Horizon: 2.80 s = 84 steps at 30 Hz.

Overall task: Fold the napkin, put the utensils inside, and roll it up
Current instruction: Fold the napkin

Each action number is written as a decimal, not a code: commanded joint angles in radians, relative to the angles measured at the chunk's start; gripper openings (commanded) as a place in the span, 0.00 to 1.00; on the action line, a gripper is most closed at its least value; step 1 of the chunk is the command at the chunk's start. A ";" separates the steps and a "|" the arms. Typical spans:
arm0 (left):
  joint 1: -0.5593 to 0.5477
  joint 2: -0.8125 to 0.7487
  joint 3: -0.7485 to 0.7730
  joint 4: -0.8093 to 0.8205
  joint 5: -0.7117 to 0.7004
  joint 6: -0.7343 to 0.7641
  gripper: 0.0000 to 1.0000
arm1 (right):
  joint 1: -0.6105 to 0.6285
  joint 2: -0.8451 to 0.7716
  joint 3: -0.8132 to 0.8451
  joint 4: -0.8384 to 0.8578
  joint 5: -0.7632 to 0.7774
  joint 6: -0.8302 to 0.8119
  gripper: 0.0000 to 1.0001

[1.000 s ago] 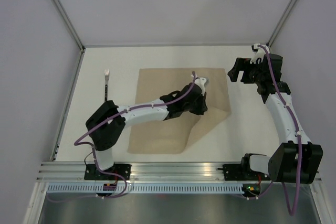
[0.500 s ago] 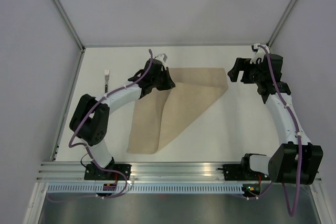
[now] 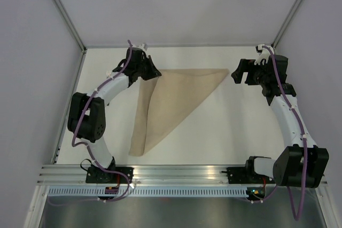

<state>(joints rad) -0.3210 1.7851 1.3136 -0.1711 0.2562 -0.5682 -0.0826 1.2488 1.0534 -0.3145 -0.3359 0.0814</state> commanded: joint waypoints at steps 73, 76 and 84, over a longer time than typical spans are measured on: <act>0.184 0.342 0.441 -0.182 0.178 0.070 0.02 | -0.002 0.011 0.023 -0.003 0.001 -0.022 0.98; 0.186 0.350 0.453 -0.185 0.179 0.068 0.02 | -0.002 0.012 0.023 -0.003 0.003 -0.023 0.98; 0.192 0.378 0.496 -0.203 0.186 0.064 0.02 | -0.002 0.012 0.023 -0.003 0.005 -0.025 0.98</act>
<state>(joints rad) -0.1375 2.1513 1.7569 -0.3557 0.4030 -0.5140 -0.0826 1.2564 1.0534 -0.3153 -0.3389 0.0628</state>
